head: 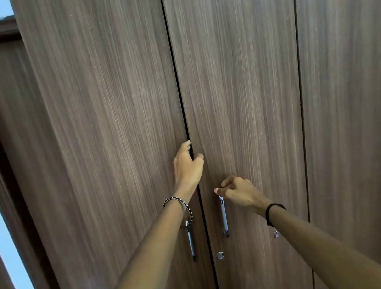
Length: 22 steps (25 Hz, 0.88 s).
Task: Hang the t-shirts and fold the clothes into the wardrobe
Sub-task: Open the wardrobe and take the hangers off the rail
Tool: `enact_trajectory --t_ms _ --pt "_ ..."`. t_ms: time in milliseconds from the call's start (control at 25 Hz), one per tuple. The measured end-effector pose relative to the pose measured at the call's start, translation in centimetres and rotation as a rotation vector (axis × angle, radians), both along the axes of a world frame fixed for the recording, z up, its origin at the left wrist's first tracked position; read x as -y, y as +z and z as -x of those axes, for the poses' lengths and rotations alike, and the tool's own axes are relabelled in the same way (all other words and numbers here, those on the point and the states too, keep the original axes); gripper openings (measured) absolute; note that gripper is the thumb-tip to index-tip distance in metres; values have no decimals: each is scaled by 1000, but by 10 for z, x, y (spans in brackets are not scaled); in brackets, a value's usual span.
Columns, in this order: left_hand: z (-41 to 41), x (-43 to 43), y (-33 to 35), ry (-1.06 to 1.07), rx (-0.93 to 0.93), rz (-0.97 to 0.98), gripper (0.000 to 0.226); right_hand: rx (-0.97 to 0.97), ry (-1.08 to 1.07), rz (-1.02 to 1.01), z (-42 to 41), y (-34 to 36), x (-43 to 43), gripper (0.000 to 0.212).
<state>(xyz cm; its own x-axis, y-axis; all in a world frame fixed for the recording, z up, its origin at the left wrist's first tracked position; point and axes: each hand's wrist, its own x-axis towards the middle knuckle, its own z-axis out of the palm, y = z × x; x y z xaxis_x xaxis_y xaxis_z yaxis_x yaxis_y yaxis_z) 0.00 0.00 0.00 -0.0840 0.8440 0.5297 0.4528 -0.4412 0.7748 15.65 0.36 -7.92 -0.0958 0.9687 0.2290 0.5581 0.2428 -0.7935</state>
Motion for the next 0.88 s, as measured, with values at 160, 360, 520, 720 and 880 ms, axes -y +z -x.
enact_trajectory --t_ms 160,360,520,720,880 --pt "-8 4 3 -5 142 48 56 -191 77 202 -8 -12 7 48" --pt "-11 12 -2 -42 179 120 50 -346 -16 36 -4 -23 29 41" --pt "-15 32 -9 -59 234 74 30 -404 -85 -38 -15 -27 53 49" --pt "-31 69 -16 -47 285 -3 29 -305 -167 -175 -28 -25 81 45" --pt "-43 91 -21 -9 289 -82 35 -318 -293 -400 -37 -13 87 35"
